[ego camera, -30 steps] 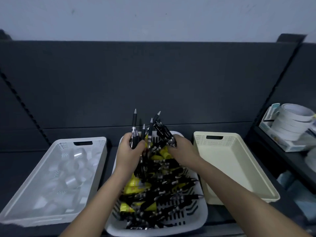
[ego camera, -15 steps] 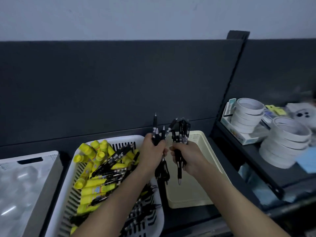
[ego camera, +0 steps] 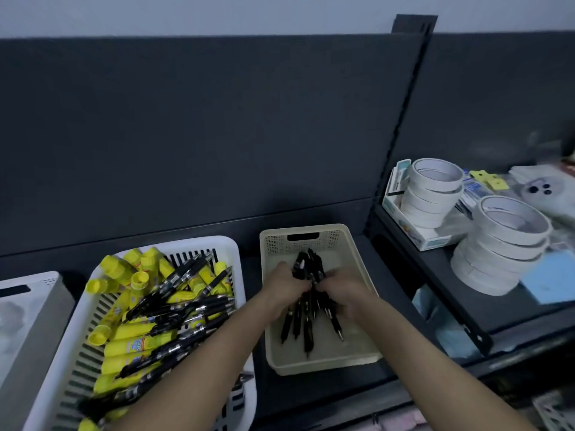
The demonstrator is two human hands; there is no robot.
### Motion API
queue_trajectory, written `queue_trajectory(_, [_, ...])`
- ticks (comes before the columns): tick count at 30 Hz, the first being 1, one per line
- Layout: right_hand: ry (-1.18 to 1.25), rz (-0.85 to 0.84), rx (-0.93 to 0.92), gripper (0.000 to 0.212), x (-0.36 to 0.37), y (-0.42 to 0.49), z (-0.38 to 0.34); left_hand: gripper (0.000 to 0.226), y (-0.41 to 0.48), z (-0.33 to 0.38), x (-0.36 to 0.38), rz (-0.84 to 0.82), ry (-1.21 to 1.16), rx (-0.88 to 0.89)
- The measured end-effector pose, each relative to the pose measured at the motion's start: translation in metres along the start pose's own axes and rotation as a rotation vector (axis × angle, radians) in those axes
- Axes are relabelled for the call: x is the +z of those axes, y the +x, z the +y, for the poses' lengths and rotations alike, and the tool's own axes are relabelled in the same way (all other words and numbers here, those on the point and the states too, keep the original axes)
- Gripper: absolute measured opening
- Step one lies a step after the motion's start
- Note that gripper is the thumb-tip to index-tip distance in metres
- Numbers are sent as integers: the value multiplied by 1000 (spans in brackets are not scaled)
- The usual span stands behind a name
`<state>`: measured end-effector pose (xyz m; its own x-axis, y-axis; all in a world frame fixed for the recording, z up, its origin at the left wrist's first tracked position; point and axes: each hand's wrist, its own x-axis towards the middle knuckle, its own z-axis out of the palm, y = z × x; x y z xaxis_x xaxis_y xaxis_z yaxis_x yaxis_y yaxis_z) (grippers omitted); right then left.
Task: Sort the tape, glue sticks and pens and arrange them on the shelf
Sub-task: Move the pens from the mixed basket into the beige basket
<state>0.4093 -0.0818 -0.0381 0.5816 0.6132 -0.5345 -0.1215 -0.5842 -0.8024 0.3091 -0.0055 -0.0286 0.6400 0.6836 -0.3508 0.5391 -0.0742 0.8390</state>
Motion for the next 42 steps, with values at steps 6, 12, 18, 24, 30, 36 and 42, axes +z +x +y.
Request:
queue_trajectory(6, [-284,94,-206,13,0,-3,-14,22,-12,1,-25,101,247,282])
queue_trajectory(12, [-514,124,-474,31,29,-15,-38,52,-25,-24,-83,277,431,291])
queue_trajectory(18, [-578,23,-638,42,76,-28,-54,41,-31,-59,-134,378,583,190])
queue_trajectory(24, [-610,-27,-697,40,99,-26,-59,44,-22,-83,-158,231,943,19])
queue_trajectory(30, [-582,3,-801,31,101,-28,-57,27,-19,-99,-165,229,1199,58])
queue_trajectory(36, [-733,-85,-947,27,110,-32,-57,25,-36,-112,-170,368,842,233])
queue_trajectory(42, [-1207,-339,-1029,30,151,-32,-59,11,-62,-114,-188,536,426,230])
